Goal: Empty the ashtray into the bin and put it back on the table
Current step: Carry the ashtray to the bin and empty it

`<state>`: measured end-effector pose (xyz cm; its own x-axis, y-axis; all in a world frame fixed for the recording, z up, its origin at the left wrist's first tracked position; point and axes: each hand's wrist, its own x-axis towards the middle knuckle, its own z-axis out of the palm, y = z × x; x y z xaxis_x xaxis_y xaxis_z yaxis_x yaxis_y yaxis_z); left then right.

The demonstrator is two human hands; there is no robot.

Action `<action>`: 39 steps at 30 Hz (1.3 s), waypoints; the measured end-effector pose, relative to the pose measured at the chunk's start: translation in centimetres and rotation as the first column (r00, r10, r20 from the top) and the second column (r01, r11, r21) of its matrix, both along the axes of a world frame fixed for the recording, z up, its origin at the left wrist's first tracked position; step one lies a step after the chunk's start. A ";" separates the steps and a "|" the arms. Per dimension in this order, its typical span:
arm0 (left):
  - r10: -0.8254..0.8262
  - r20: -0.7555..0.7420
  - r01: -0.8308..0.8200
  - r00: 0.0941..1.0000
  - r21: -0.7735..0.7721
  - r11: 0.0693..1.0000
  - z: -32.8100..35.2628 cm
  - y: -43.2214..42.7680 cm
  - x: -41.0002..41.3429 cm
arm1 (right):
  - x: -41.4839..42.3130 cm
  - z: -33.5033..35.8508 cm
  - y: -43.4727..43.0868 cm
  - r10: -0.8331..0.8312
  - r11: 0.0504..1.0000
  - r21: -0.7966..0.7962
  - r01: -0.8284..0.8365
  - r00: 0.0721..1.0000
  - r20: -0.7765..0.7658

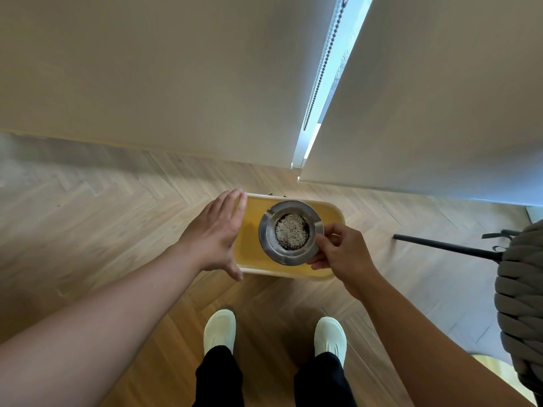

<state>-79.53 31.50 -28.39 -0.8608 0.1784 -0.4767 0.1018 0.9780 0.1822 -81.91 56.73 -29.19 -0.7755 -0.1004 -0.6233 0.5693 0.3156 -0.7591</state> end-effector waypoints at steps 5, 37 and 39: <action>0.023 0.031 -0.024 0.999 0.017 1.000 0.2 0.3 -0.1 | 0.1 -0.1 0.1 0.069 0.985 0.166 -0.039 0.982 -0.176; 0.040 0.042 -0.041 0.998 0.018 0.999 0.7 0.5 0.3 | 3.0 -1.4 -0.3 0.806 0.549 0.821 -0.159 0.360 -0.469; 0.035 0.040 -0.035 0.999 0.015 0.999 0.6 0.5 0.2 | 3.1 -1.5 -0.2 0.804 0.551 0.819 -0.162 0.365 -0.469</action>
<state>-79.31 32.02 -27.82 -0.8472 0.1559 -0.5080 0.0599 0.9779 0.2004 -78.81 56.49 -30.65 -0.8381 -0.5402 0.0756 -0.5396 0.8008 -0.2600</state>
